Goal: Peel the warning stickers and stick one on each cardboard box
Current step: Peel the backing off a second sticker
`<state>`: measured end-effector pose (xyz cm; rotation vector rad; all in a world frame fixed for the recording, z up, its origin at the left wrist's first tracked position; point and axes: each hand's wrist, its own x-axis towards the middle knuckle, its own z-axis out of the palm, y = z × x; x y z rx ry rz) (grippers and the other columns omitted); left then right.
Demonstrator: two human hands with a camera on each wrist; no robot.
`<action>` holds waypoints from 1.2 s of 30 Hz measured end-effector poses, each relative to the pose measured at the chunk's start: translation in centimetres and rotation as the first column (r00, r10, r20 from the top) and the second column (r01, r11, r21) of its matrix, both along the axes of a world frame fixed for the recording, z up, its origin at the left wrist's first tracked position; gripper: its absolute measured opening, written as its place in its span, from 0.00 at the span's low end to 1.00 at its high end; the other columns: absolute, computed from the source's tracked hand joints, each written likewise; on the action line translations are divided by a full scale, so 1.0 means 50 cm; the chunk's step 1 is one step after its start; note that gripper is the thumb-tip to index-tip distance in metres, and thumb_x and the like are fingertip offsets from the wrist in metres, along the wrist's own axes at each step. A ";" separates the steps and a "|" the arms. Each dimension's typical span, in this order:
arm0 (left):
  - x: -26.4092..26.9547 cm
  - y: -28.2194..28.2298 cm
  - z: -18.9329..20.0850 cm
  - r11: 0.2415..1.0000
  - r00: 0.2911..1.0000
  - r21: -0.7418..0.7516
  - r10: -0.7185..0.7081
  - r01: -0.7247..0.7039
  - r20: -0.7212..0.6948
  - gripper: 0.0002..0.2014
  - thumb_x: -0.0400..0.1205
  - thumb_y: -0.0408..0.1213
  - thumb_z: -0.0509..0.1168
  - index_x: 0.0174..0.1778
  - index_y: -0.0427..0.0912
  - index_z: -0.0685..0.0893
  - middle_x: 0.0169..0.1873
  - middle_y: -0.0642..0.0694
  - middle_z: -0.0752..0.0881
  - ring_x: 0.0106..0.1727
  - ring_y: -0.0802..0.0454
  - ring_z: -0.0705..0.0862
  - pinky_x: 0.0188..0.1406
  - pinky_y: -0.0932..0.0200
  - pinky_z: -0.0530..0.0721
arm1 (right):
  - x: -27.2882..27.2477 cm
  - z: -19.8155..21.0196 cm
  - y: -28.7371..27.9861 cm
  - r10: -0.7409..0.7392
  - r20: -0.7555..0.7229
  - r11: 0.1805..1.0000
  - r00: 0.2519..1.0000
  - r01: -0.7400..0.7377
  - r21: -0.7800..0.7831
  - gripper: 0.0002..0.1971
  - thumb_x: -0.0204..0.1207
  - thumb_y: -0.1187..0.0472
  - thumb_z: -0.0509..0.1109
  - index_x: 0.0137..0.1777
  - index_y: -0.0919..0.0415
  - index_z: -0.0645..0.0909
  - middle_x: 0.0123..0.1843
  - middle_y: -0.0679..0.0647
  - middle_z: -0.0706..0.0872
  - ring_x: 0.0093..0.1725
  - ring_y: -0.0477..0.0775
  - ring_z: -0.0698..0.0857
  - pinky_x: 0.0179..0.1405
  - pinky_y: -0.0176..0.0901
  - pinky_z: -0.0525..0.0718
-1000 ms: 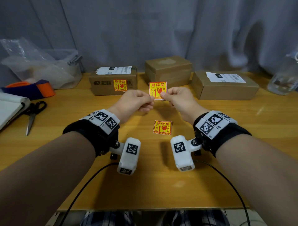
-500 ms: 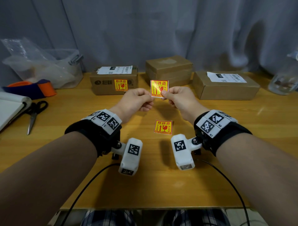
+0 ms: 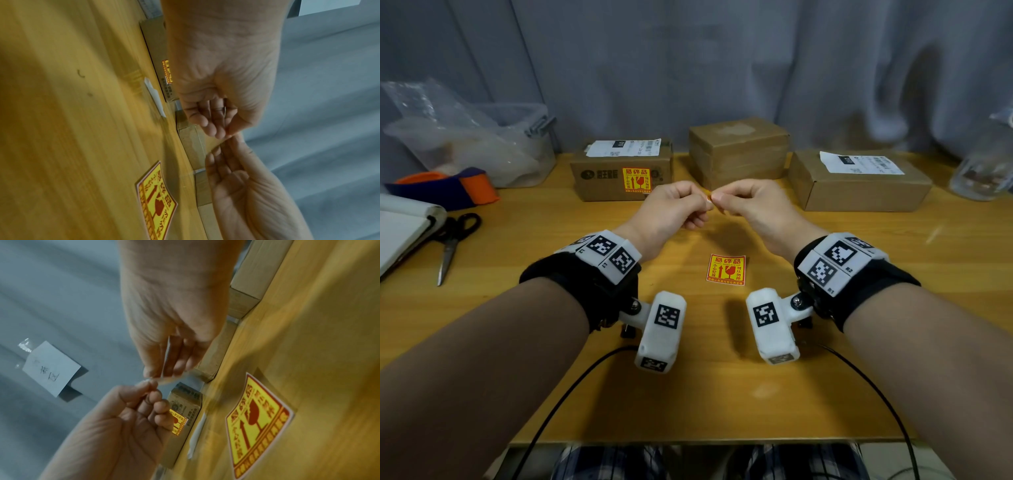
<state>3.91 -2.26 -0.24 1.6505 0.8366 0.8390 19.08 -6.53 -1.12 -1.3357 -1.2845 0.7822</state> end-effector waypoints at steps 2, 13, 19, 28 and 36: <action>0.000 0.001 0.000 1.000 1.000 0.007 0.003 -0.003 -0.009 0.08 0.78 0.26 0.63 0.34 0.40 0.81 0.28 0.46 0.82 0.27 0.60 0.80 0.29 0.69 0.78 | 0.000 0.005 -0.005 0.088 -0.036 0.996 0.995 -0.089 -0.020 0.05 0.74 0.65 0.73 0.46 0.66 0.88 0.37 0.54 0.88 0.36 0.41 0.82 0.38 0.29 0.80; 0.003 -0.007 0.002 0.997 0.996 0.067 -0.026 0.031 -0.085 0.07 0.77 0.26 0.63 0.34 0.37 0.79 0.27 0.44 0.80 0.25 0.61 0.77 0.27 0.71 0.75 | -0.001 0.013 -0.012 0.111 -0.045 0.992 0.993 -0.114 -0.062 0.07 0.75 0.67 0.71 0.47 0.73 0.86 0.38 0.59 0.87 0.36 0.47 0.84 0.41 0.36 0.86; 0.004 -0.005 -0.002 0.998 0.996 0.054 -0.010 0.015 -0.092 0.07 0.77 0.27 0.64 0.33 0.39 0.80 0.26 0.46 0.81 0.25 0.61 0.77 0.27 0.70 0.75 | -0.004 0.011 -0.011 0.107 -0.014 0.993 0.994 -0.107 -0.047 0.05 0.76 0.69 0.70 0.40 0.66 0.86 0.33 0.53 0.87 0.31 0.40 0.84 0.36 0.32 0.85; 0.002 -0.008 0.004 0.999 0.994 0.047 0.008 -0.003 -0.113 0.10 0.78 0.29 0.62 0.31 0.42 0.78 0.25 0.49 0.79 0.25 0.62 0.76 0.25 0.73 0.73 | -0.015 0.005 -0.007 0.083 0.043 0.996 0.996 -0.084 0.018 0.09 0.75 0.72 0.68 0.36 0.62 0.83 0.32 0.55 0.85 0.27 0.38 0.83 0.33 0.31 0.82; 0.000 -0.006 0.009 0.999 0.994 0.030 0.021 -0.018 -0.106 0.09 0.82 0.41 0.63 0.43 0.40 0.82 0.34 0.48 0.84 0.36 0.56 0.81 0.35 0.64 0.78 | -0.016 0.012 -0.007 0.057 -0.014 0.998 0.998 -0.057 0.006 0.09 0.76 0.70 0.68 0.36 0.62 0.83 0.30 0.55 0.85 0.31 0.45 0.84 0.33 0.33 0.83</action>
